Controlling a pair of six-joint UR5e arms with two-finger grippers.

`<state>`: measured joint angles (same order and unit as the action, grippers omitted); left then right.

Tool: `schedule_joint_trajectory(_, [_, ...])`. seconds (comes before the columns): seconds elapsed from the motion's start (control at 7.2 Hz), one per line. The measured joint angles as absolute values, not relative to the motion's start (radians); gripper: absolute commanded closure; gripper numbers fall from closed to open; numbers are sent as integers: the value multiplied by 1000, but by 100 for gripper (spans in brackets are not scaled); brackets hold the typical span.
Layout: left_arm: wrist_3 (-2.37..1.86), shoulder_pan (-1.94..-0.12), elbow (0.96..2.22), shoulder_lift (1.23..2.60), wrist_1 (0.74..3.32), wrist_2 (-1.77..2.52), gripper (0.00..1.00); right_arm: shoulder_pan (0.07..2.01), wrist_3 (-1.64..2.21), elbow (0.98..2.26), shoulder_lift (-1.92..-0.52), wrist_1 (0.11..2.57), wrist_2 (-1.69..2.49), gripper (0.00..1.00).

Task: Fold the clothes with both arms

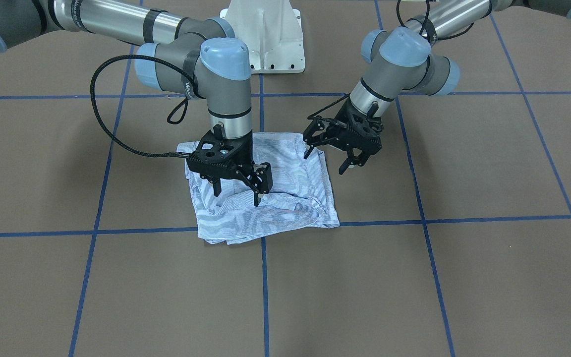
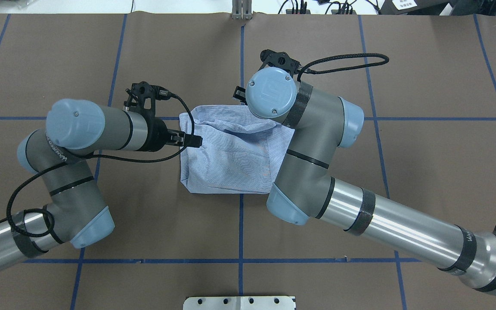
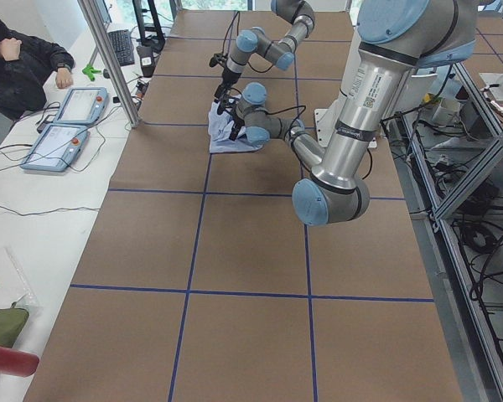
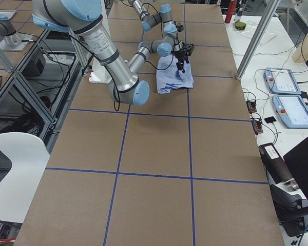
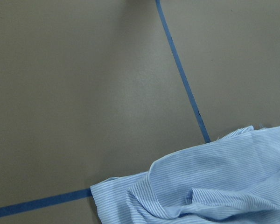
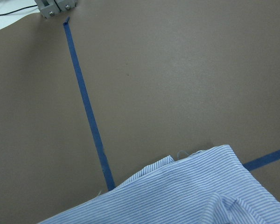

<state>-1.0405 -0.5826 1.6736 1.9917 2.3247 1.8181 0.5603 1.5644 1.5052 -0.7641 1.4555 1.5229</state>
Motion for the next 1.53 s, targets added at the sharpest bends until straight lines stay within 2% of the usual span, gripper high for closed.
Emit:
schedule_joint_trajectory(0.28, [-1026, -536, 1650, 1934, 2526, 1820, 0, 561, 1563, 1508, -770, 1454, 1523, 0])
schedule_joint_trajectory(0.56, [-943, -504, 1557, 1927, 2720, 1821, 0, 561, 1563, 1510, -771, 1454, 1523, 0])
schedule_joint_trajectory(0.69, [-913, -498, 1485, 1931, 2842, 1821, 7, 561, 1563, 1511, -772, 1453, 1523, 0])
schedule_joint_trajectory(0.83, [-901, -496, 1436, 1935, 2932, 1823, 43, 561, 1563, 1512, -772, 1453, 1523, 0])
schedule_joint_trajectory(1.25, [-903, -495, 1427, 1931, 2997, 1826, 82, 561, 1563, 1512, -772, 1453, 1523, 0])
schedule_joint_trajectory(1.39, [-904, -493, 1428, 1927, 3002, 1826, 100, 561, 1563, 1512, -773, 1452, 1523, 0])
schedule_joint_trajectory(1.53, [-906, -489, 1431, 1925, 3006, 1826, 100, 561, 1563, 1512, -774, 1451, 1523, 0])
